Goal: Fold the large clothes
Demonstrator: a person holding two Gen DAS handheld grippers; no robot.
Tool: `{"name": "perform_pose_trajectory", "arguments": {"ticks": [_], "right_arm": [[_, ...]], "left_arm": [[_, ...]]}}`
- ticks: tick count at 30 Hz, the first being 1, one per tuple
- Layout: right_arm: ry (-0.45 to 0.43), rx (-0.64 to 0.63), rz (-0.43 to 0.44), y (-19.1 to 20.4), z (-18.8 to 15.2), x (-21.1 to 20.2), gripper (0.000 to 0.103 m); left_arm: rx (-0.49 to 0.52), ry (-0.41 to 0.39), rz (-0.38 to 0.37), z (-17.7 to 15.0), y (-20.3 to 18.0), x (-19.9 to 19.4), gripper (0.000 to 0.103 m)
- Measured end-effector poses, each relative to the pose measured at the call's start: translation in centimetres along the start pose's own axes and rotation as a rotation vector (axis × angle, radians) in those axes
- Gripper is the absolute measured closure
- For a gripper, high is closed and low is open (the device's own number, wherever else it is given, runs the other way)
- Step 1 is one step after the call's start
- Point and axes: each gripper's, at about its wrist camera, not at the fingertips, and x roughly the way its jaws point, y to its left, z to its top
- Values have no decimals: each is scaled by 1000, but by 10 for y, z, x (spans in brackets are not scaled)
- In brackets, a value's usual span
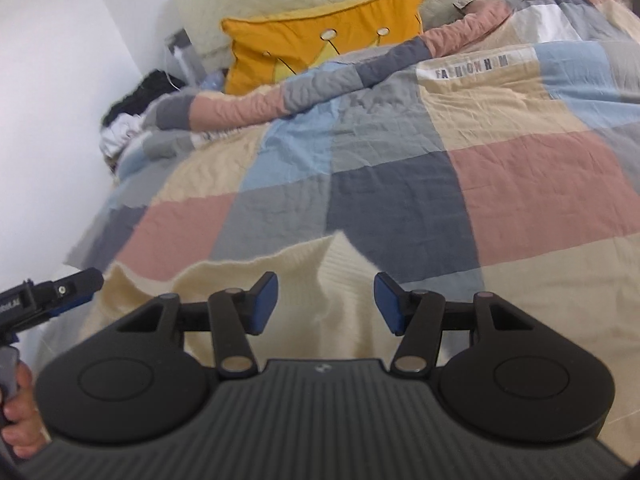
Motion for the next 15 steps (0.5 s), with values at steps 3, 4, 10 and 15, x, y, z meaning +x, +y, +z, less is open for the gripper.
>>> {"name": "perform_pose_trajectory", "arguments": {"ticks": [3,4,10,15], "right_arm": [[50,13,7,-9,2,12,46],[68,32,8,-14,1,16,47],[112,27,-4,-19,-4,29,49],[154,-46,-87,-8,-7,44,70]], "left_arm": [[16,46,32,-3,-3,16,30],[33,49,45,-4,-2,20,30],[43,85,86,-4,12,38,50],[-16,127,86,1,28,54,76]]}}
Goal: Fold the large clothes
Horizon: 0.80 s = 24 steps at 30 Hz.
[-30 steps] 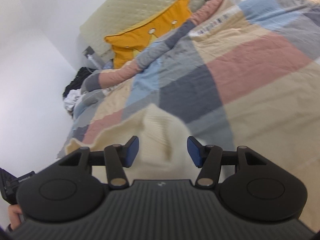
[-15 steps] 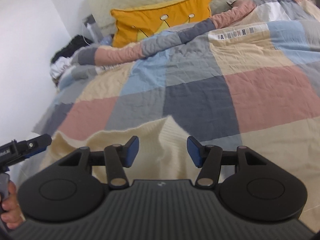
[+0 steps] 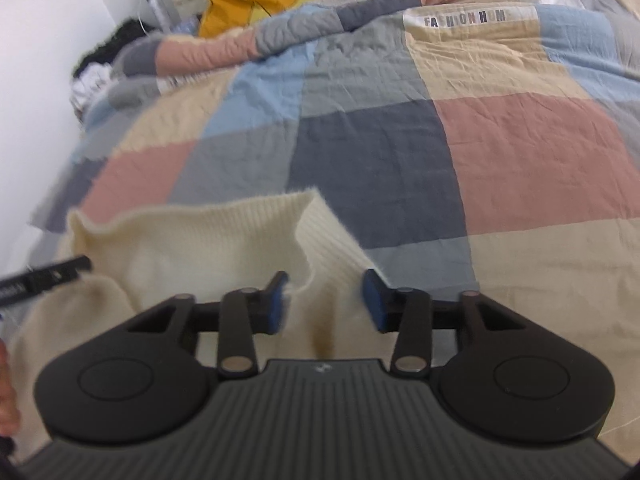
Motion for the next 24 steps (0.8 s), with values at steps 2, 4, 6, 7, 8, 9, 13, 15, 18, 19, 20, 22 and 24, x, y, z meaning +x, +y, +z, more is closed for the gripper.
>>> {"name": "perform_pose_trajectory", "arguments": {"ticks": [2,4,6,7,8,9,13,15,18,19,20,22,24], "right_arm": [[10,-28,-39,3,-1,4,81],[5,-29,-57,3,-1,4,89],[-5,-28,-55,2,-1,-1,91],[-14,-40,-56,3,-1,-6,92],[-26,-47,-58,4,-1,-11,92],[-38,-46,-56,4,0,-16,92],[-90,-23,-44,-1,4,-43,93],[-120,-4,-34,-6,6,-58,93],[-172,47,1,-15,9,-80,94],[-189,69,11,-18,11,-87,94],[-202,95,29,-21,13,-92,94],[-220,141,62,-25,19,-98,94],[-229,177,79,-26,27,-98,94]], "left_arm": [[-25,19,-22,3,4,5,89],[-34,21,-40,5,6,6,96],[-39,13,-45,7,9,2,99],[-51,11,-54,8,12,-2,100],[-64,8,-61,9,16,-6,100],[-77,1,-67,11,21,-11,100],[-138,-38,-91,19,51,-42,100],[-162,-54,-107,27,67,-60,100],[-199,-90,-115,40,87,-80,101],[-229,-91,-130,45,93,-84,101],[-258,-91,-144,50,98,-85,101],[-289,-97,-153,59,102,-86,101],[-297,-103,-134,69,103,-82,101]]}}
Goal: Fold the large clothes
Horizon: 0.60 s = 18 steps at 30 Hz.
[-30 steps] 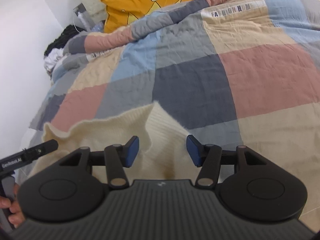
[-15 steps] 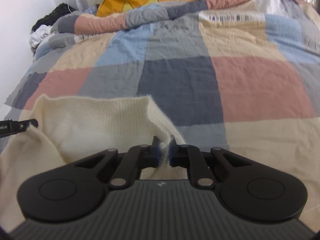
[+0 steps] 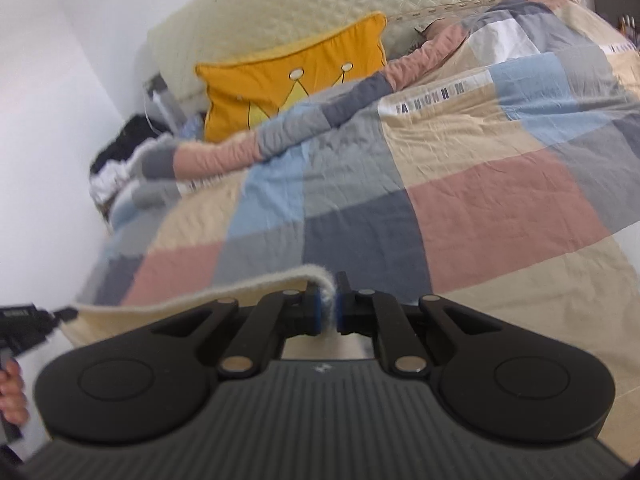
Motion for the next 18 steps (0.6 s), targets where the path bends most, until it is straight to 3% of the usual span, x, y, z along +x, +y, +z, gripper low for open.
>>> {"name": "perform_pose_trajectory", "arguments": {"ticks": [8,12,18], "right_arm": [[63,27,-89,-1,4,62,94],[97,21,-140,-12,-9,98,94],[157,26,-151,-32,-39,134,94]], "left_arm": [[41,51,109,15,-4,70,101],[60,93,145,15,3,108,101],[121,169,210,-1,20,150,101]]}}
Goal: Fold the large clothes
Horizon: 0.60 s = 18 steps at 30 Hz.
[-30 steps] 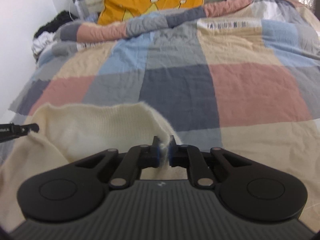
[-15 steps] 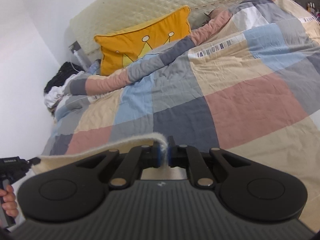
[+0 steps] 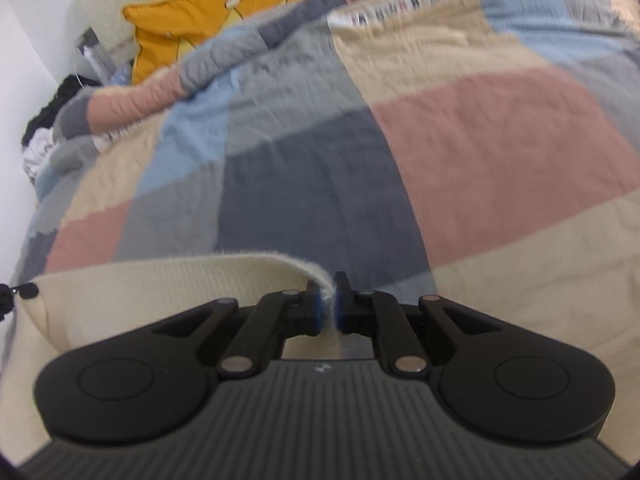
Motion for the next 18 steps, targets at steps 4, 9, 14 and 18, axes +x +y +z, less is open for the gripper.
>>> {"name": "perform_pose_trajectory", "arguments": {"ticks": [4,9,14,18], "right_arm": [[-5,21,21,-4,-9,6,93],[-23,33,11,-2,-10,-12,67],[-65,40,-2,0,-18,-50,49],[-128,97,13,-6,-30,-92,49]], "left_arm": [[-1,20,-28,-11,5,8,100],[-26,12,-68,-19,8,-21,56],[32,15,-141,-36,8,-72,49],[84,-19,-166,-64,12,-115,48]]}}
